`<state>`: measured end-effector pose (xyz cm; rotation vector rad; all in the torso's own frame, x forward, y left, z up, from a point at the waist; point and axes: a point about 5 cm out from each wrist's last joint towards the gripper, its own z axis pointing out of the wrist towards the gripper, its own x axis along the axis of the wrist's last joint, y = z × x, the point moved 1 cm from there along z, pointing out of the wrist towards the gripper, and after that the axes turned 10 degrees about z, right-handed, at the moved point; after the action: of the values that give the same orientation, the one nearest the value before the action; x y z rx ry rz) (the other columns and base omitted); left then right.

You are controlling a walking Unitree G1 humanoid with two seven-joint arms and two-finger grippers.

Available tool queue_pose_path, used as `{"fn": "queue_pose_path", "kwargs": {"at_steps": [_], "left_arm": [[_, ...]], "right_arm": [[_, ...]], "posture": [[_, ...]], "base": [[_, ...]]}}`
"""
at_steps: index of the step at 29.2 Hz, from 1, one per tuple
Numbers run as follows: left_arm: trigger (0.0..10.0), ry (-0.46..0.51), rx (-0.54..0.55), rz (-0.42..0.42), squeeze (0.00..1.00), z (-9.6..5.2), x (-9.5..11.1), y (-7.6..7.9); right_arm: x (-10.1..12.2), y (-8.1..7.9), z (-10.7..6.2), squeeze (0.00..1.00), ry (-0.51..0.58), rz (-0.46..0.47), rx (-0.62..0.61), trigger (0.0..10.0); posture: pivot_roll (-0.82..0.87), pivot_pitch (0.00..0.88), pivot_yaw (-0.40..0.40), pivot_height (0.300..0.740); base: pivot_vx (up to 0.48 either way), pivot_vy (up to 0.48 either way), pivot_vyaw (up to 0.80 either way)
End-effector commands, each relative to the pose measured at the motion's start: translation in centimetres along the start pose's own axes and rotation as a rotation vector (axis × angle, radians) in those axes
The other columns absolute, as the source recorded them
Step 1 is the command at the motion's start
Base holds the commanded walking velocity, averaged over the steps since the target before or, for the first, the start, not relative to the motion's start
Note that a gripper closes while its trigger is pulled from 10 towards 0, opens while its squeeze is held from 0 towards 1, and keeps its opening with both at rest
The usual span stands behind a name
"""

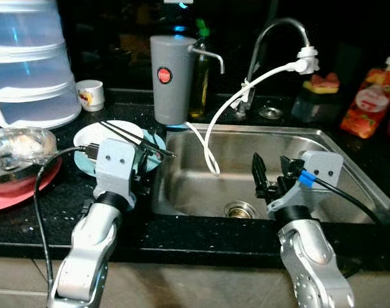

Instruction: Kitchen organization

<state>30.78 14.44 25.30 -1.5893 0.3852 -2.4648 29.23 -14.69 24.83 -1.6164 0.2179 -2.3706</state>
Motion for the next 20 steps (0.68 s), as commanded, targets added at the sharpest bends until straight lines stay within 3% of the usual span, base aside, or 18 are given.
{"fn": "queue_pose_path", "kwargs": {"at_steps": [1,20], "left_arm": [[10.0,-0.003,-0.018,-0.015,0.0,-0.15,0.02,0.52],[10.0,-0.038,-0.031,-0.011,0.0,-0.21,-0.31,0.65]], "right_arm": [[-0.15,0.45,-0.31,0.0,-0.008,-0.002,-0.016,10.0],[-0.15,0.43,-0.2,0.0,-0.01,-0.007,-0.008,10.0]], "posture": [[0.01,0.114,-0.048,0.74],[0.01,0.108,-0.05,0.74]], "base": [[0.0,0.0,0.0],[0.0,0.0,0.0]]}}
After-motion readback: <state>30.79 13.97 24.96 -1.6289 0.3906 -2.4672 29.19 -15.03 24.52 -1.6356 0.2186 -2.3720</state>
